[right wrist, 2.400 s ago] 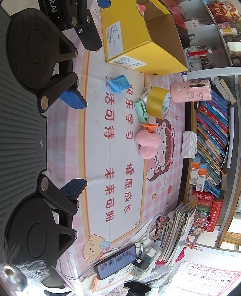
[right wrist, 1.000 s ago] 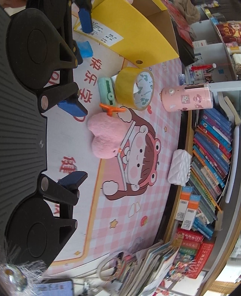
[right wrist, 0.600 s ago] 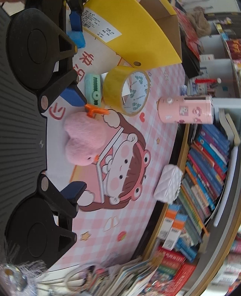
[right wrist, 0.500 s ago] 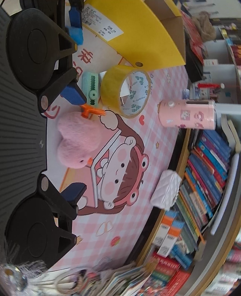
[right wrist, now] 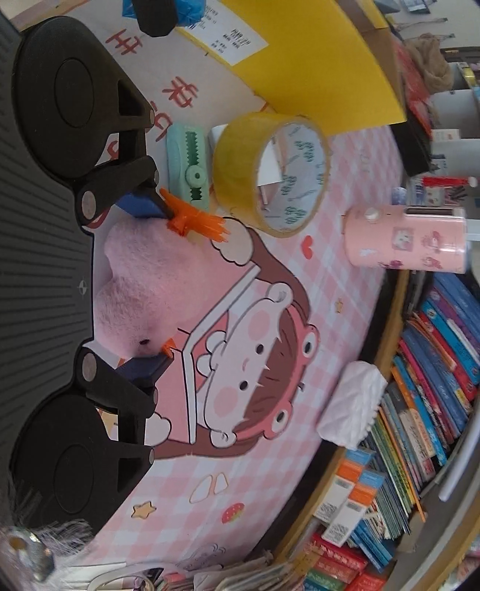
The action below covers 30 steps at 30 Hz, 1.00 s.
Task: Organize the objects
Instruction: 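Lift the blue piece with the left tool while the right tool grasps the pink plush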
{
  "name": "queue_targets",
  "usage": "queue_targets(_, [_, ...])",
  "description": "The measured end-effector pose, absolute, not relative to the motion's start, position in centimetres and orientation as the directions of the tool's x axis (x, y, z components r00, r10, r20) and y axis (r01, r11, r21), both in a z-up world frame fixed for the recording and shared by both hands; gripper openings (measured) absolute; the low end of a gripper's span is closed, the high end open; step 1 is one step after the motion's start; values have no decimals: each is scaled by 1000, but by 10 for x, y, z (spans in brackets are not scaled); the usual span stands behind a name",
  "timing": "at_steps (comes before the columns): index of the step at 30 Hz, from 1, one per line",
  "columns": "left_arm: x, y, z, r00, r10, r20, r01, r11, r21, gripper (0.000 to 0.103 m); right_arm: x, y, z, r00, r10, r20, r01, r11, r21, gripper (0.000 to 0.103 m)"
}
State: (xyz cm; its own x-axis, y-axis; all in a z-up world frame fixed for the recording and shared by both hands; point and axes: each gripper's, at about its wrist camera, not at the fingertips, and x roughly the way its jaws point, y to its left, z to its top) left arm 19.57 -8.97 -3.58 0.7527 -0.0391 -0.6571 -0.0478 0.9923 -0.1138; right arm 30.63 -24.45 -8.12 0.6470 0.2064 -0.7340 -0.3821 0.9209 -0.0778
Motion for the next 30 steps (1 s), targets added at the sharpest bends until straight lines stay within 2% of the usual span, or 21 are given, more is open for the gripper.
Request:
queue_targets(18, [151, -55, -12, 812, -147, -564, 28, 977, -214, 28, 202, -249, -15, 746, 121, -655, -124, 991, 42, 71])
queue_targets(30, [93, 13, -5, 823, -148, -549, 13, 970, -241, 26, 131, -180, -14, 722, 115, -683, -127, 991, 33, 71])
